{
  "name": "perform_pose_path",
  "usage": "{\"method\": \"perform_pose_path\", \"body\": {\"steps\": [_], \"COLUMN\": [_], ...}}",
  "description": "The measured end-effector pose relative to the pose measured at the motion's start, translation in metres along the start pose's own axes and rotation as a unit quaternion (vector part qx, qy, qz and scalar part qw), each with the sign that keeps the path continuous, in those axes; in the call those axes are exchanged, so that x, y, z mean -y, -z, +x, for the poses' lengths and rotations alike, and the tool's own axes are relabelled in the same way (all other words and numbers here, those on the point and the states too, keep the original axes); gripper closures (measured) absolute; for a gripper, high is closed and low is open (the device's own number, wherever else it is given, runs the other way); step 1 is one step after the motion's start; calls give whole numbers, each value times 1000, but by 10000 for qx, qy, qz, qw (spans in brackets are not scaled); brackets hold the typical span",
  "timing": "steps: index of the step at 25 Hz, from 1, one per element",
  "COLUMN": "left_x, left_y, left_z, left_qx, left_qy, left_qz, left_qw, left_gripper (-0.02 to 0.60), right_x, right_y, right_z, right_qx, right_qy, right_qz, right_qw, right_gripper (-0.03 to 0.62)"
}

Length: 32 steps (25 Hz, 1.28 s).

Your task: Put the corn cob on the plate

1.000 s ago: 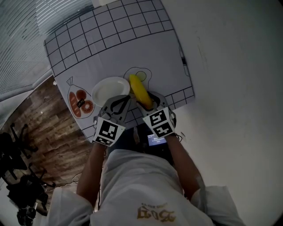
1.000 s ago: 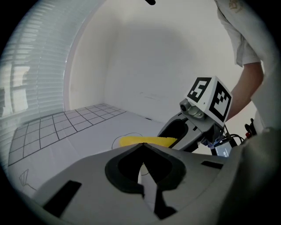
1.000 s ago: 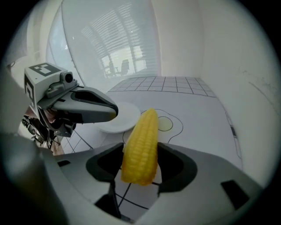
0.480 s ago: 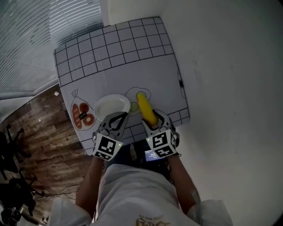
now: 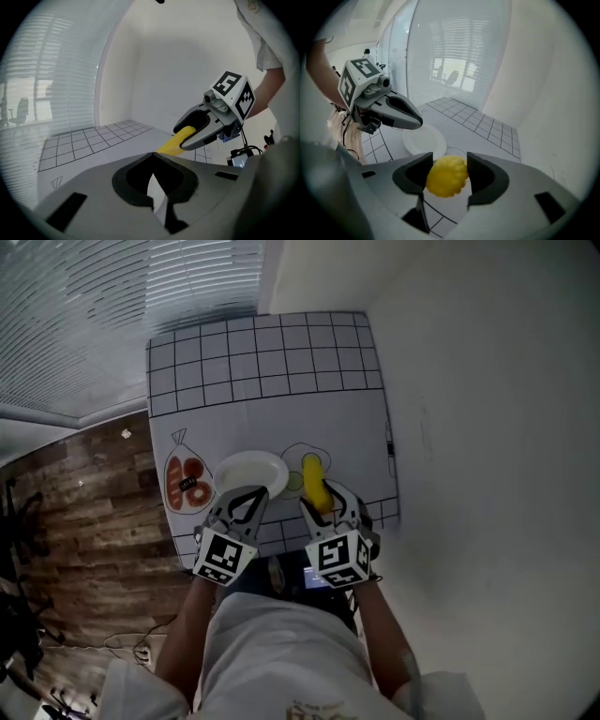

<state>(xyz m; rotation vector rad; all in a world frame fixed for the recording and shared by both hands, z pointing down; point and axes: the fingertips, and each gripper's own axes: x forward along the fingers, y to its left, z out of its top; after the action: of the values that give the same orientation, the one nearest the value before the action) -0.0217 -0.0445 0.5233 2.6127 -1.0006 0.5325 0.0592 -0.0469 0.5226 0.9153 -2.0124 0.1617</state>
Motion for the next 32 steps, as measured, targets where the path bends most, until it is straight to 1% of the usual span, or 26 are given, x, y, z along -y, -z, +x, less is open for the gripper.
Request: {"method": "perform_pose_path", "body": {"steps": [4, 7, 11, 13, 18, 20, 22, 24, 26, 29, 32], "left_x": [-16, -21, -26, -31, -36, -41, -46, -50, -53, -56, -55], "left_y": [-4, 4, 9, 13, 15, 17, 20, 21, 23, 26, 27], "left_z": [-10, -19, -22, -24, -29, -33, -35, -35, -34, -33, -32], "left_qx": [57, 49, 80, 59, 59, 30, 8, 3, 1, -39, -86], "left_qy": [-238, -365, -450, -513, -625, -685, -740, -789, -828, -855, -826], "left_qz": [-28, -139, -288, -322, -431, -449, -468, -475, -482, -519, -484], "left_qw": [9997, 9992, 9985, 9981, 9971, 9966, 9962, 9957, 9954, 9950, 9954], "left_gripper": [577, 577, 577, 577, 577, 577, 577, 577, 575, 577, 577], "right_x": [0, -7, -16, -26, -46, -56, -64, -70, -74, -82, -86], "right_y": [-22, -35, -57, -67, -74, -75, -73, -73, -72, -67, -62], "right_z": [1, 1, 4, 11, 21, 26, 33, 38, 42, 50, 57], "right_qx": [199, 305, 452, 543, 600, 569, 536, 546, 575, 602, 675], "right_qy": [39, 78, 131, 85, -28, -88, -148, -157, -121, -68, 75], "right_qz": [-303, -660, -1283, -1549, -1990, -2345, -2742, -3026, -3306, -3775, -4121], "right_qw": [9993, 9973, 9906, 9864, 9781, 9704, 9601, 9514, 9419, 9240, 9086], "right_gripper": [361, 361, 361, 361, 361, 361, 361, 361, 361, 361, 359]}}
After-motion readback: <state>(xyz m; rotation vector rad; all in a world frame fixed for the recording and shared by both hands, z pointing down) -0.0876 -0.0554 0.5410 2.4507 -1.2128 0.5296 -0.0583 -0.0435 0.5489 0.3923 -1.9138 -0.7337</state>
